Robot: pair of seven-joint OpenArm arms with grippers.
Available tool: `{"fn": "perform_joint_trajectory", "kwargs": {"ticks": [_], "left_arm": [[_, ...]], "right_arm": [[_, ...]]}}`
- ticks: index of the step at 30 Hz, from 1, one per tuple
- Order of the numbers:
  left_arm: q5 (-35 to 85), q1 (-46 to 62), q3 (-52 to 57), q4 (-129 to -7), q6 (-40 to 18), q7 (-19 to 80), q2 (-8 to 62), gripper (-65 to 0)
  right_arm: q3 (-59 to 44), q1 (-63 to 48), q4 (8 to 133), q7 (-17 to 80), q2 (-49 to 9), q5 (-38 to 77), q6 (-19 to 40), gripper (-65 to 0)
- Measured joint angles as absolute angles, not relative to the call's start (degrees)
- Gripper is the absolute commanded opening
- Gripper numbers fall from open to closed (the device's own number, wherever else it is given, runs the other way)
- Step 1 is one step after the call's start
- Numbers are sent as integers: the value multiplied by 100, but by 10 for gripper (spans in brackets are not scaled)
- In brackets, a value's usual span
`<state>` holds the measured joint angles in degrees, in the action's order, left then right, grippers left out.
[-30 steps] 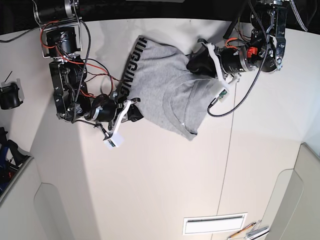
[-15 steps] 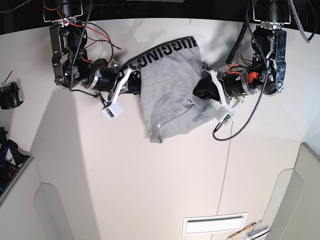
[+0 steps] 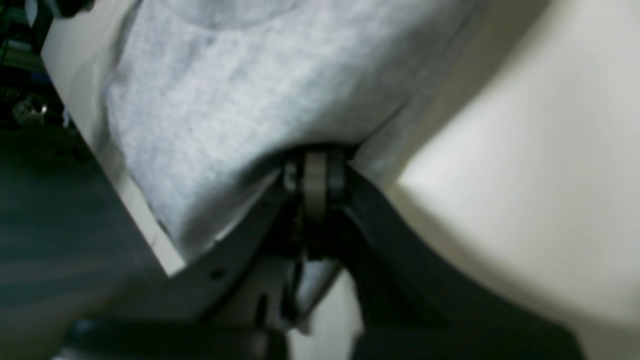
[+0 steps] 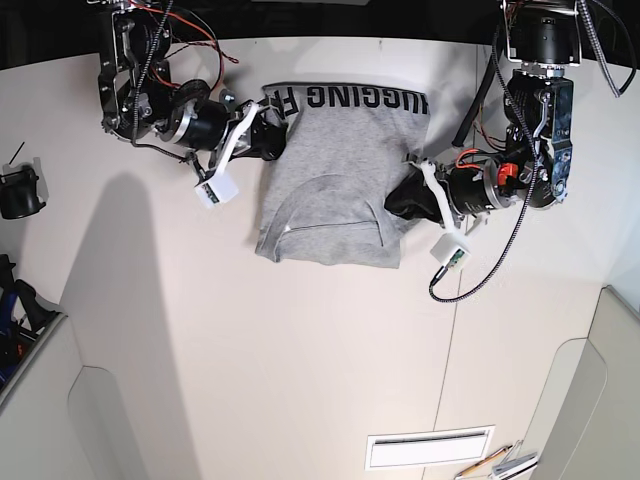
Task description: Fold the T-shirt properly
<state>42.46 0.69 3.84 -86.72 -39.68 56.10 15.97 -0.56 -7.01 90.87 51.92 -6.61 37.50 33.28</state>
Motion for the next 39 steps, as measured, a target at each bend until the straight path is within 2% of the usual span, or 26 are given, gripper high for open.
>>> {"fn": "perform_joint_trajectory", "kwargs": {"ticks": [9,16,32,39], "left_arm": [[4694,108,388,-9155,-3968,5697,2102,-557],[4762,108,550,-9203,-3968,5876,2156,-557],[6208,862,2744,-9214,-3970,6884,2145,-557],[6547,1647,3356,-9386,-3966,6921,2467,-557]], "right_arm": [[-1004,-701,9129,5196,-650,3752,3328,-650],[-1433,-705,9129,5404,-784,4108,3352,-650],[-1518,-703,9142,5734,-1511,4456,3367,-650],[-1544,-814,9153,5828,-1584,4670,3389,-650]]}}
